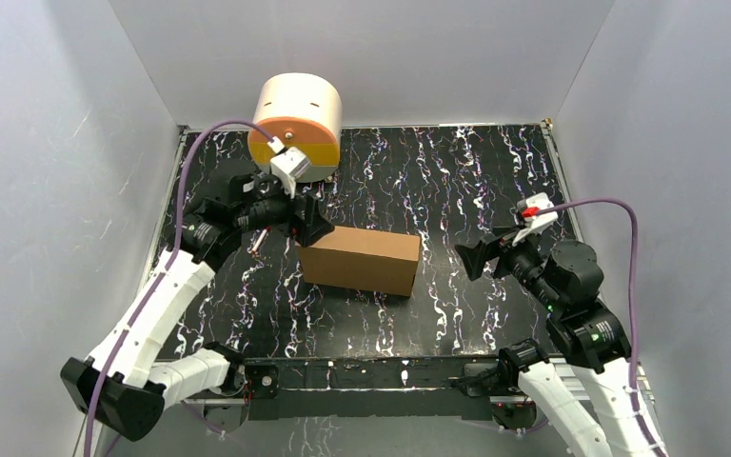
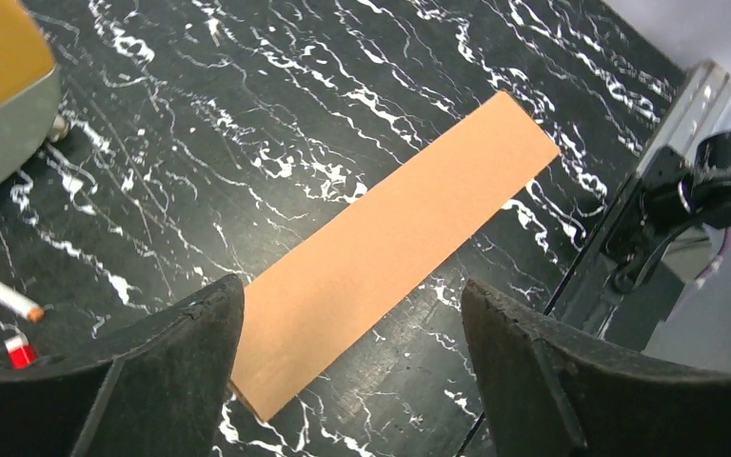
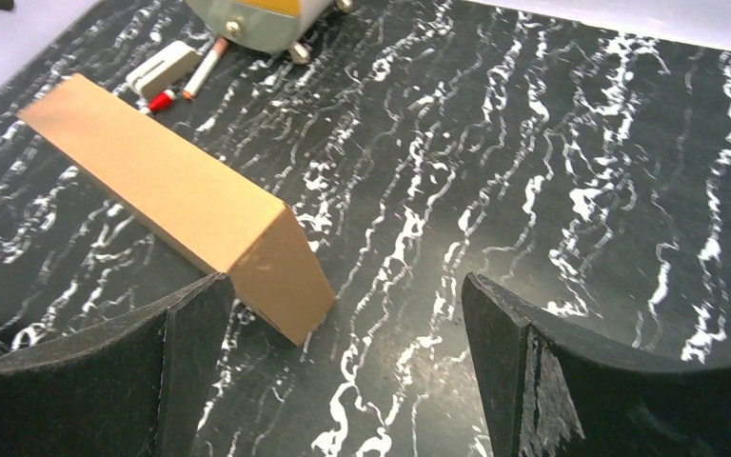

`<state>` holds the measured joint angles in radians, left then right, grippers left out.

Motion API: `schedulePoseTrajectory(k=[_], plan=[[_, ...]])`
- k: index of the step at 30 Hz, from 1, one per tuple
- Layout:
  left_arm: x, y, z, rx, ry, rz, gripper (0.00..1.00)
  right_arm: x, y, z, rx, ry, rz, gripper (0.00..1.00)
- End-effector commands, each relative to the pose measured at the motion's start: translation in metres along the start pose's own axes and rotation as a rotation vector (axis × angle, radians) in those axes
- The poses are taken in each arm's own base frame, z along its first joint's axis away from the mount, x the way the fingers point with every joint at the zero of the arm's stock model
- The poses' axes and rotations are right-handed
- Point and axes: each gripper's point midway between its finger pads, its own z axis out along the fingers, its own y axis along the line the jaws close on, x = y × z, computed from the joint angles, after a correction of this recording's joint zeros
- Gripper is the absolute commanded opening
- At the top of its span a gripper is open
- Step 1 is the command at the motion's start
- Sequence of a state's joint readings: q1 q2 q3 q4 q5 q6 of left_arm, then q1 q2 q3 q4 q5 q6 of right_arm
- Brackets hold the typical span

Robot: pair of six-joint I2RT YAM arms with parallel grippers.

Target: Fold the paper box

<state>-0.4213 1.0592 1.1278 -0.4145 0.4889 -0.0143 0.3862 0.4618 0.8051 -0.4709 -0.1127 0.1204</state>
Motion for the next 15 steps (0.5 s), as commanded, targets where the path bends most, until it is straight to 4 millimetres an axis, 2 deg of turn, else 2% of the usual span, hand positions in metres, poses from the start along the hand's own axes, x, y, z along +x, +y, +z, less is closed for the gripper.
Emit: schedulePoseTrajectory(k=[1,5,9,15], plan=[[-0.002,-0.018,0.01,0.082,0.064,0.184,0.83,-0.008,-0.015,-0.02,0.088,-0.027,-0.082,0.99],[0.01,-0.03,0.031,0.138,0.139,0.282,0.86,-0.013,-0.013,-0.031,0.085,-0.08,-0.101,0.99],[0.023,-0.037,0.049,0.169,0.218,0.41,0.87,-0.006,-0.013,-0.035,0.078,-0.108,-0.129,0.99],[0.039,-0.046,0.059,0.244,0.3,0.531,0.87,0.005,-0.013,-0.038,0.071,-0.162,-0.14,0.99]])
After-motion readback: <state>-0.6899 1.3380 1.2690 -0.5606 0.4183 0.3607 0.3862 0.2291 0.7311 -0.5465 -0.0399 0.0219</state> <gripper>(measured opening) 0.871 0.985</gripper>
